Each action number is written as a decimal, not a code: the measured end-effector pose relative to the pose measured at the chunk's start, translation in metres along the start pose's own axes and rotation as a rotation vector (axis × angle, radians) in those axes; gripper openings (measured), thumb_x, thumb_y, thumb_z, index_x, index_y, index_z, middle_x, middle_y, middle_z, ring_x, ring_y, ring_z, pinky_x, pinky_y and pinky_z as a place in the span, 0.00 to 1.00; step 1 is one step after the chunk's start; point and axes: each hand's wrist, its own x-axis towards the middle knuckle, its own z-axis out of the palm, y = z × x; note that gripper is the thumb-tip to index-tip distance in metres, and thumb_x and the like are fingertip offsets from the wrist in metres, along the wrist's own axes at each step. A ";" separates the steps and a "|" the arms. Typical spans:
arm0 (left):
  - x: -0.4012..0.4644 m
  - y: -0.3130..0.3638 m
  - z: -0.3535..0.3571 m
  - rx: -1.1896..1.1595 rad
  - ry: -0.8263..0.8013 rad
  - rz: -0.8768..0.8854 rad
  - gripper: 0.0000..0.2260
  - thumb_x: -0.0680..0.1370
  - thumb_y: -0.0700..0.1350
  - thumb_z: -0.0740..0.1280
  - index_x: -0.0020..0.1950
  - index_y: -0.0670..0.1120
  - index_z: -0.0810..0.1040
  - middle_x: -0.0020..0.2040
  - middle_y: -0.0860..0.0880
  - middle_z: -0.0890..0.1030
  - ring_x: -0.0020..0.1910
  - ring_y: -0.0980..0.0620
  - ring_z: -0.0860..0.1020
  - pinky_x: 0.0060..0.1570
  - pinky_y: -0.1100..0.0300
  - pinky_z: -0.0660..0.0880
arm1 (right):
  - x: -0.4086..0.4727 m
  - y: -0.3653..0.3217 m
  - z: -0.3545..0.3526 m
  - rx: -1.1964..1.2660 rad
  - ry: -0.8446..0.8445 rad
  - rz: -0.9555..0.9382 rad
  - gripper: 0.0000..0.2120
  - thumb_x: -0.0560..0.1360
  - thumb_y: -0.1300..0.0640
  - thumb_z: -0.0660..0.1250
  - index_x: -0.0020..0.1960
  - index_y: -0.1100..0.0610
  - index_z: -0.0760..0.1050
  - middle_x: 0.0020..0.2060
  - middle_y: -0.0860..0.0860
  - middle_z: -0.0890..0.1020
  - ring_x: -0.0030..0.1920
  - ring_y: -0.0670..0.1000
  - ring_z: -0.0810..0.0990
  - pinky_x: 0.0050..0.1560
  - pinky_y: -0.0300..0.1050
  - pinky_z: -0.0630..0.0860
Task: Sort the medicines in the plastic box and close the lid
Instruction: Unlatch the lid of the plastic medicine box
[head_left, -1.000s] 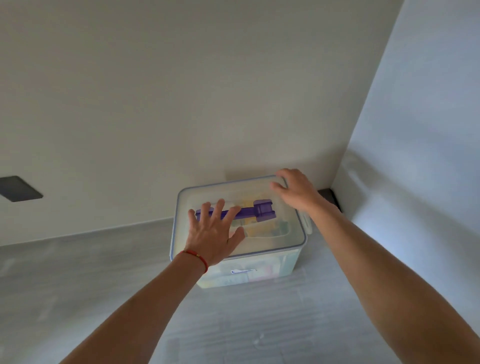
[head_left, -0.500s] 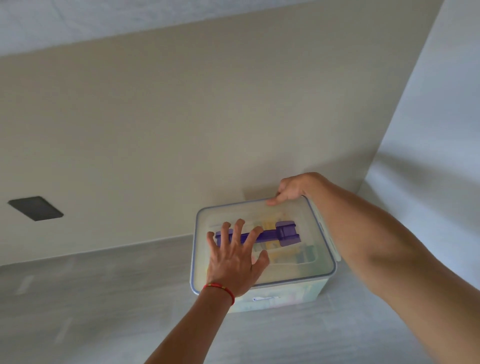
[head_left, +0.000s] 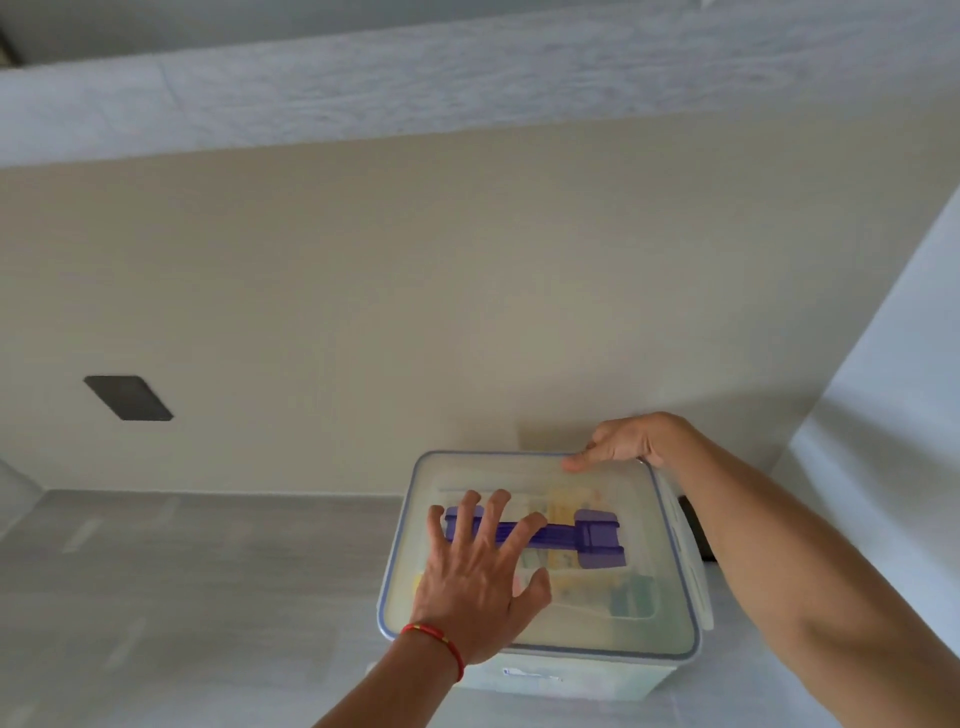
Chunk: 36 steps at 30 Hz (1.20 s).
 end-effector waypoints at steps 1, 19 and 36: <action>0.001 0.000 -0.001 0.000 0.000 -0.003 0.22 0.77 0.65 0.55 0.69 0.61 0.67 0.70 0.49 0.70 0.67 0.39 0.69 0.64 0.35 0.64 | 0.002 -0.001 -0.002 0.007 -0.013 -0.004 0.53 0.63 0.31 0.77 0.77 0.61 0.68 0.79 0.56 0.65 0.79 0.53 0.60 0.78 0.47 0.53; 0.005 0.002 0.003 -0.031 0.041 -0.023 0.22 0.73 0.65 0.60 0.66 0.62 0.68 0.67 0.51 0.71 0.64 0.41 0.73 0.61 0.35 0.68 | -0.002 -0.005 -0.004 -0.009 -0.116 -0.050 0.44 0.60 0.30 0.77 0.66 0.58 0.77 0.66 0.50 0.76 0.67 0.51 0.73 0.64 0.44 0.68; 0.004 0.001 0.006 -0.008 0.044 -0.045 0.22 0.76 0.66 0.57 0.68 0.63 0.66 0.70 0.52 0.68 0.69 0.43 0.68 0.65 0.34 0.65 | -0.005 -0.037 0.042 -0.186 0.578 -0.244 0.25 0.76 0.37 0.46 0.35 0.54 0.68 0.37 0.52 0.77 0.42 0.57 0.78 0.43 0.49 0.71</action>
